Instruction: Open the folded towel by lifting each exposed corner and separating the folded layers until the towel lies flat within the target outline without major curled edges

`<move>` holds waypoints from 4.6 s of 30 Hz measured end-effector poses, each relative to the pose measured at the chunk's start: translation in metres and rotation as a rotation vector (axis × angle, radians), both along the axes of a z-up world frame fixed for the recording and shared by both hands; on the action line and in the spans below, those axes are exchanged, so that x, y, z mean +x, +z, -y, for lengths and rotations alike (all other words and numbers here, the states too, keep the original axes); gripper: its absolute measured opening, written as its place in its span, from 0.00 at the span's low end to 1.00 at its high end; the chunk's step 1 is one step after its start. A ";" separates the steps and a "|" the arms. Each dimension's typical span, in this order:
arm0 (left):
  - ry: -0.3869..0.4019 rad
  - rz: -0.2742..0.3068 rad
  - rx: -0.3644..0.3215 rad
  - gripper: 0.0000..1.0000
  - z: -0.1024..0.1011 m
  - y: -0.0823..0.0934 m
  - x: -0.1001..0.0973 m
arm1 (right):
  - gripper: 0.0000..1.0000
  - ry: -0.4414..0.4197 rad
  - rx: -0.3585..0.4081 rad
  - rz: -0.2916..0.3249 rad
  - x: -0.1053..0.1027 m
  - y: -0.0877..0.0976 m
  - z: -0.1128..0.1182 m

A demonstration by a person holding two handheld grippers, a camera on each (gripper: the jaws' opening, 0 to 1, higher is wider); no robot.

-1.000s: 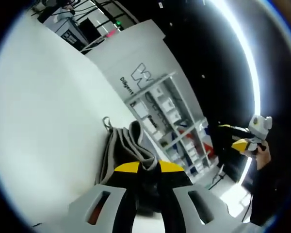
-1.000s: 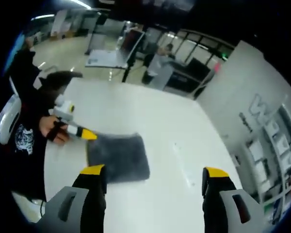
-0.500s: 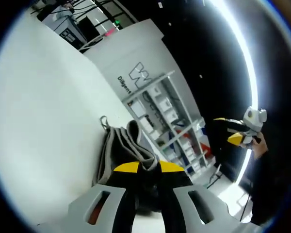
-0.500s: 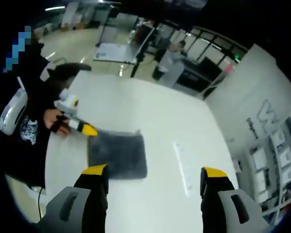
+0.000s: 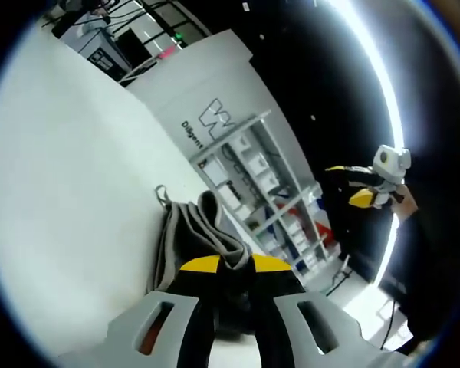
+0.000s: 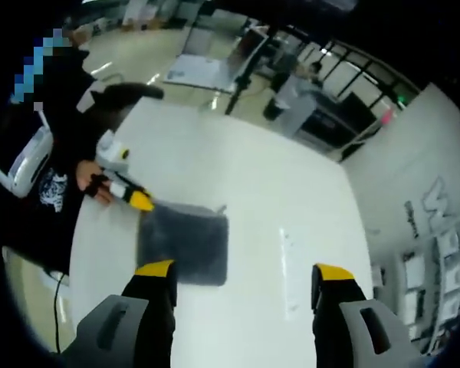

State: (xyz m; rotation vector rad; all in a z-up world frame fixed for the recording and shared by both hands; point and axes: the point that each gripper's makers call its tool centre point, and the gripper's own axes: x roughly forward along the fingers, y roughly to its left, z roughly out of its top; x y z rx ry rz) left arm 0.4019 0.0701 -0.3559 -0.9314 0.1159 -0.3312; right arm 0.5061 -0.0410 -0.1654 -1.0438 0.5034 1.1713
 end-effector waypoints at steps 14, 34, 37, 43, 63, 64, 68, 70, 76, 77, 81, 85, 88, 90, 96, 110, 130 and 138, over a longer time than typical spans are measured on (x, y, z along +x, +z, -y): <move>-0.019 -0.004 -0.025 0.12 -0.002 0.000 0.004 | 0.69 0.033 -0.112 -0.078 0.017 0.008 -0.010; -0.044 0.016 -0.017 0.12 0.000 0.000 0.001 | 0.66 0.109 -0.213 -0.155 0.037 -0.029 -0.052; -0.039 0.014 -0.023 0.12 -0.001 0.000 0.001 | 0.65 0.117 -0.228 -0.164 0.039 -0.038 -0.052; -0.038 -0.007 -0.059 0.12 -0.004 0.000 0.003 | 0.60 0.148 -0.248 -0.209 0.037 -0.065 -0.059; -0.040 0.025 -0.049 0.12 -0.005 0.002 0.002 | 0.57 0.192 -0.232 -0.294 0.039 -0.104 -0.084; -0.041 0.024 -0.049 0.12 -0.005 0.002 0.002 | 0.56 0.194 -0.229 -0.300 0.038 -0.105 -0.085; -0.042 0.025 -0.051 0.12 -0.005 0.002 0.003 | 0.52 0.215 -0.240 -0.312 0.032 -0.115 -0.091; -0.042 0.027 -0.052 0.12 -0.005 0.002 0.003 | 0.50 0.218 -0.230 -0.319 0.033 -0.120 -0.097; -0.048 0.030 -0.060 0.12 -0.005 0.002 0.003 | 0.46 0.219 -0.223 -0.349 0.033 -0.132 -0.101; -0.048 0.030 -0.060 0.12 -0.005 0.003 0.003 | 0.46 0.216 -0.220 -0.356 0.033 -0.132 -0.101; -0.049 0.030 -0.060 0.12 -0.005 0.003 0.004 | 0.46 0.215 -0.224 -0.358 0.035 -0.136 -0.101; -0.054 0.034 -0.057 0.12 -0.004 0.003 0.004 | 0.42 0.219 -0.222 -0.354 0.038 -0.143 -0.104; -0.057 0.036 -0.054 0.12 -0.004 0.003 0.004 | 0.42 0.216 -0.225 -0.350 0.039 -0.153 -0.106; -0.061 0.037 -0.052 0.12 -0.003 0.003 0.004 | 0.41 0.212 -0.238 -0.349 0.040 -0.159 -0.108; -0.063 0.035 -0.051 0.12 -0.003 0.003 0.004 | 0.36 0.183 -0.271 -0.386 0.045 -0.181 -0.103; -0.074 0.035 -0.061 0.12 -0.002 0.004 0.003 | 0.24 0.249 -0.321 -0.439 0.024 -0.202 -0.108; -0.086 0.035 -0.083 0.12 -0.004 0.005 0.000 | 0.23 0.311 -0.332 -0.440 0.019 -0.216 -0.116; -0.084 0.035 -0.082 0.12 -0.005 0.004 0.001 | 0.26 0.397 -0.410 -0.347 0.010 -0.211 -0.118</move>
